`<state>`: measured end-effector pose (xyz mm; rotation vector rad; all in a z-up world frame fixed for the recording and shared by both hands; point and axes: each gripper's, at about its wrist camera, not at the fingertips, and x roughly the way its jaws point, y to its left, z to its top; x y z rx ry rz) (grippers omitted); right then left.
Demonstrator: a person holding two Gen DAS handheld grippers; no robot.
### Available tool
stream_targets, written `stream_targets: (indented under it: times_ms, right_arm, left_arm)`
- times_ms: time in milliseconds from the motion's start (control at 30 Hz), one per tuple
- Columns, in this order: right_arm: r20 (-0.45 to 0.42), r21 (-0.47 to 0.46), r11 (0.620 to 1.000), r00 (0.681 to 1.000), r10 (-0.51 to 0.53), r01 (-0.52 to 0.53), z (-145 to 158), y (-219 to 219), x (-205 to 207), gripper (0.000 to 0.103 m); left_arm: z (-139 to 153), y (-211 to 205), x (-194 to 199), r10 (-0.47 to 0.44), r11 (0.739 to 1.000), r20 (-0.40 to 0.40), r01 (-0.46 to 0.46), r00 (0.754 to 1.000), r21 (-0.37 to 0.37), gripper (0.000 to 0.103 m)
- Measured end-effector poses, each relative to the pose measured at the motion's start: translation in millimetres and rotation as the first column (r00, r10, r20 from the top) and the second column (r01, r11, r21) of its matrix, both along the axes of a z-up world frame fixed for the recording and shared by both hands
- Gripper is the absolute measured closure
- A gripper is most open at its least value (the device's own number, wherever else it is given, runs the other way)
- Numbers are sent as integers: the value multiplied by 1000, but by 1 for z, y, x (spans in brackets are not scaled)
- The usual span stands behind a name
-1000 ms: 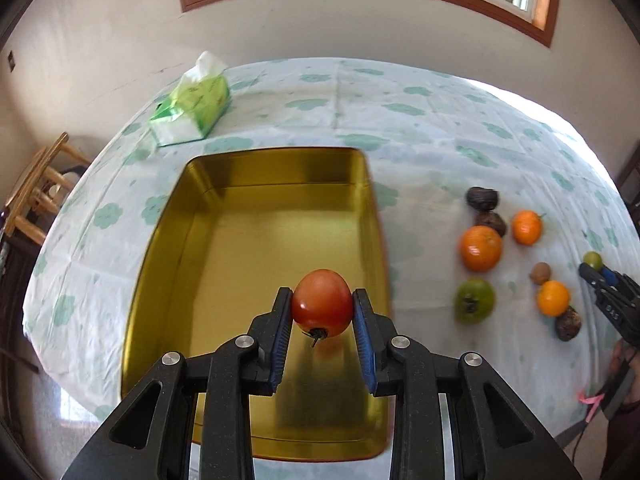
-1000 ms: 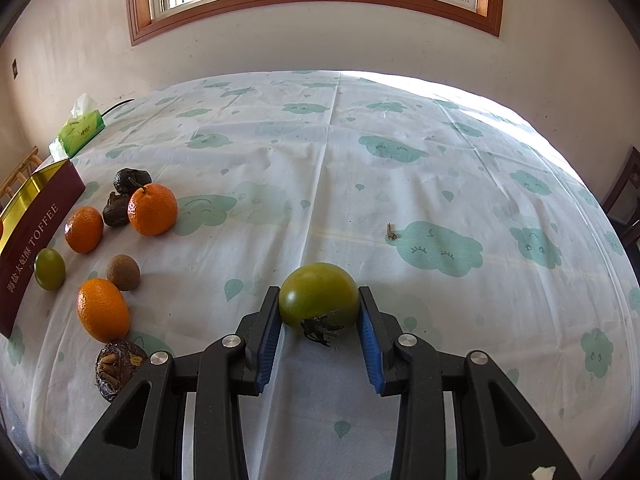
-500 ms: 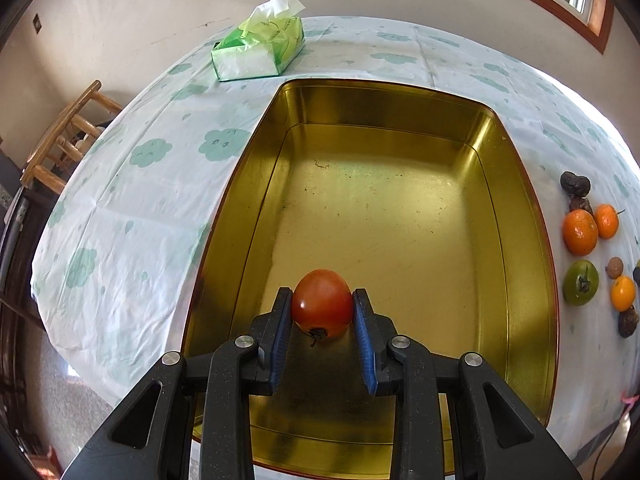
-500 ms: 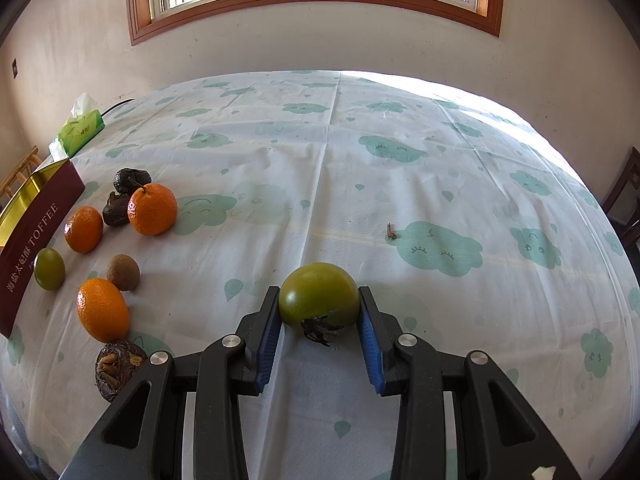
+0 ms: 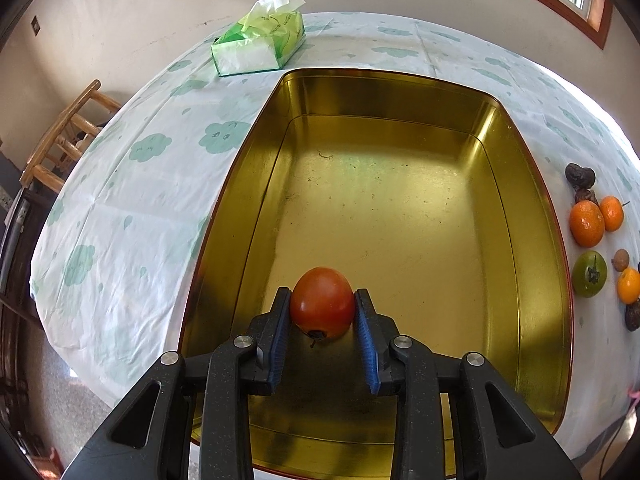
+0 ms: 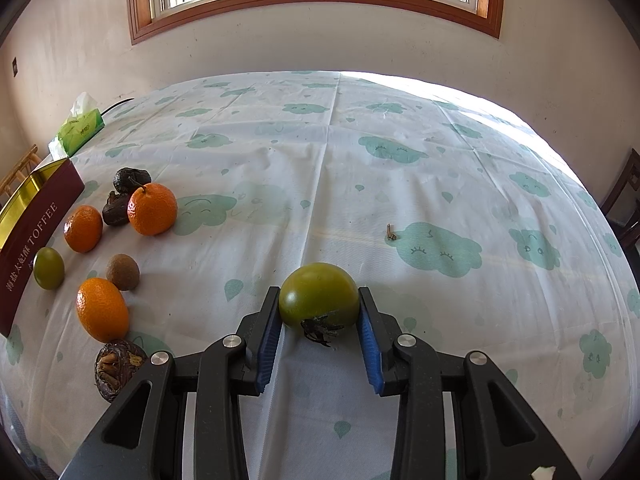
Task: Organize fruits
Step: 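Carry the red tomato into the tin tray and open the left tool, then carry the green tomato into the tin tray and open the right tool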
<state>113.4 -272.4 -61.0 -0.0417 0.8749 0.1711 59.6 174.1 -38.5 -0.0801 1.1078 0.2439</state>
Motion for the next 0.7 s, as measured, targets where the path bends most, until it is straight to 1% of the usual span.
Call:
stream_targets:
  times_ms: [33,133,200,300,400,533,600,700]
  right_arm:
    - [-2,-1,1000,1000,-1,1,0,0,1,70]
    - [-13,-13,1000,1000,-4,4,1,-1,4,71]
    - [-14,-21,1000,1000,-9,8,3,0,5,71]
    - [-8,-13,1000,1000,-13,13,11,0,6,72]
    - [0,6,1000,1000,0,0,23,6,4,72]
    - [27,24,998,998,59,-59,41,30,0,71]
    - [28,40,993,994,109,-110,49,48,-1,71]
    - [39,56,978,979,199,-201,59,84,-5,71]
  left_arm:
    - [1,0,-1,0,1000,5,0,1000,-1,69]
    - [1,-2,-2,-14,1000,11,14,1000,-15,62]
    - [0,-5,-2,-23,999,13,24,1000,-25,53]
    - [1,-12,-4,-38,999,27,38,999,-16,45]
    - [4,-15,-6,-52,998,52,53,997,-15,39]
    - [14,-19,-11,-63,998,99,64,993,1,38]
    - [19,-21,-15,-62,998,117,61,991,13,34]
    - [25,-19,-21,-53,999,145,54,988,0,34]
